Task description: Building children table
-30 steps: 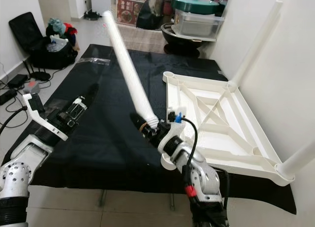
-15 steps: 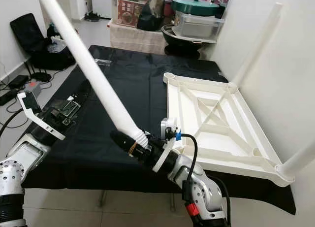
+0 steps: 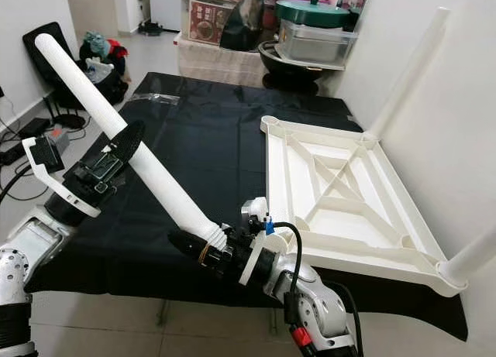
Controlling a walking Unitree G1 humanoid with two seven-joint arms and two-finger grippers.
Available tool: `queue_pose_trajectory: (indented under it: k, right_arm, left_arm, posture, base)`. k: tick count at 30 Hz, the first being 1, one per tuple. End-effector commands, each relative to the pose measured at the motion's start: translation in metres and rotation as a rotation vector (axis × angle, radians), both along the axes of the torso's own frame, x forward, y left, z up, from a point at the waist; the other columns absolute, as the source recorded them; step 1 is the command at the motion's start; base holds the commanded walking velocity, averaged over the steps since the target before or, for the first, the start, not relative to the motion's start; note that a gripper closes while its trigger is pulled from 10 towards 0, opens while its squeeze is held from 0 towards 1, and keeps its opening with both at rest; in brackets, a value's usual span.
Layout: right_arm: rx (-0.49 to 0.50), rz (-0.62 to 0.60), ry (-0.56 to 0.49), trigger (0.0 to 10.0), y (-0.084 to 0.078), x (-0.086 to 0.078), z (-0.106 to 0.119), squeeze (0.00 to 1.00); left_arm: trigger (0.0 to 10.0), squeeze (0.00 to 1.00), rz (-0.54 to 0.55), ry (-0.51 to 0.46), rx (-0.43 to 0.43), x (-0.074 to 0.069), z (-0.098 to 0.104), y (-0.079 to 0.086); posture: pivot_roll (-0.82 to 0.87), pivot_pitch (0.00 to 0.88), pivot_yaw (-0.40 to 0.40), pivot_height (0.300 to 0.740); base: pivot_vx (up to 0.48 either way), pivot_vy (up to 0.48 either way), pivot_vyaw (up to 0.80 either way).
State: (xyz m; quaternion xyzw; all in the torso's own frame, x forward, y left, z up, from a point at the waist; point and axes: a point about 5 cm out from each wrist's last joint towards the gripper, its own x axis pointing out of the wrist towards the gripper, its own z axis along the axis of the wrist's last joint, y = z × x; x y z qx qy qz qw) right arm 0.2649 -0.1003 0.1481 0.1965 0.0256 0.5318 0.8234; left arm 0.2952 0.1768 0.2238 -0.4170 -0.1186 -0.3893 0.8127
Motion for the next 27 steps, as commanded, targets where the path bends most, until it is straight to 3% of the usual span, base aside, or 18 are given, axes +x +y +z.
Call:
queue_pose_trajectory:
  k: [1, 8, 9, 10, 11, 20, 25, 26, 27]
  right_arm:
    - [-0.002, -0.023, 0.006, 0.0, -0.005, 0.002, -0.002, 0.00]
    - [-0.018, 0.068, -0.013, 0.0, -0.005, -0.009, -0.003, 0.00]
    - [-0.026, 0.072, -0.012, 0.0, -0.005, -0.009, -0.005, 0.00]
    - [-0.026, 0.072, -0.012, 0.0, -0.005, -0.009, -0.005, 0.00]
    - [-0.032, 0.075, -0.011, 0.0, -0.005, -0.009, -0.006, 0.00]
    - [-0.076, 0.056, -0.026, 0.0, -0.008, -0.007, -0.009, 0.00]
    - [-0.139, -0.037, -0.051, 0.0, -0.011, 0.005, -0.011, 0.00]
    - [-0.175, -0.076, -0.059, 1.2, -0.012, 0.009, -0.011, 0.00]
    - [-0.199, -0.102, -0.064, 1.2, -0.013, 0.012, -0.012, 0.00]
  left_arm:
    - [10.0, 0.00, -0.038, -0.018, 0.018, -0.003, 0.004, -0.006]
    - [10.0, 0.00, 0.036, 0.018, 0.037, 0.005, 0.000, 0.002]
    - [4.9, 0.00, 0.039, 0.015, 0.032, 0.005, 0.001, 0.003]
    - [4.9, 0.00, 0.039, 0.015, 0.032, 0.005, 0.001, 0.003]
    - [0.0, 0.00, 0.035, 0.006, 0.032, 0.004, 0.002, 0.003]
    - [0.0, 0.00, 0.019, -0.002, 0.033, 0.002, 0.001, 0.001]
    - [0.0, 0.00, 0.029, 0.003, 0.028, 0.004, 0.002, -0.001]
    - [0.0, 0.00, 0.026, 0.003, 0.029, 0.004, 0.002, -0.001]
    - [0.0, 0.00, 0.024, 0.003, 0.030, 0.004, 0.002, -0.002]
  posture:
    - [0.11, 0.000, -0.111, 0.740]
    - [0.11, 0.000, -0.116, 0.740]
    - [0.11, 0.000, -0.116, 0.740]
    - [0.11, 0.000, -0.116, 0.740]
    - [0.11, 0.000, -0.115, 0.740]
    - [0.11, 0.000, -0.117, 0.740]
    - [0.11, 0.000, -0.117, 0.740]
    - [0.11, 0.000, -0.116, 0.740]
    - [0.11, 0.000, -0.117, 0.740]
  base:
    - [0.000, 0.000, 0.00]
    - [0.000, 0.000, 0.00]
    - [0.000, 0.000, 0.00]
    - [0.000, 0.000, 0.00]
    - [0.000, 0.000, 0.00]
    - [0.000, 0.000, 0.00]
    - [0.000, 0.000, 0.00]
    - [0.000, 0.000, 0.00]
    - [0.000, 0.000, 0.00]
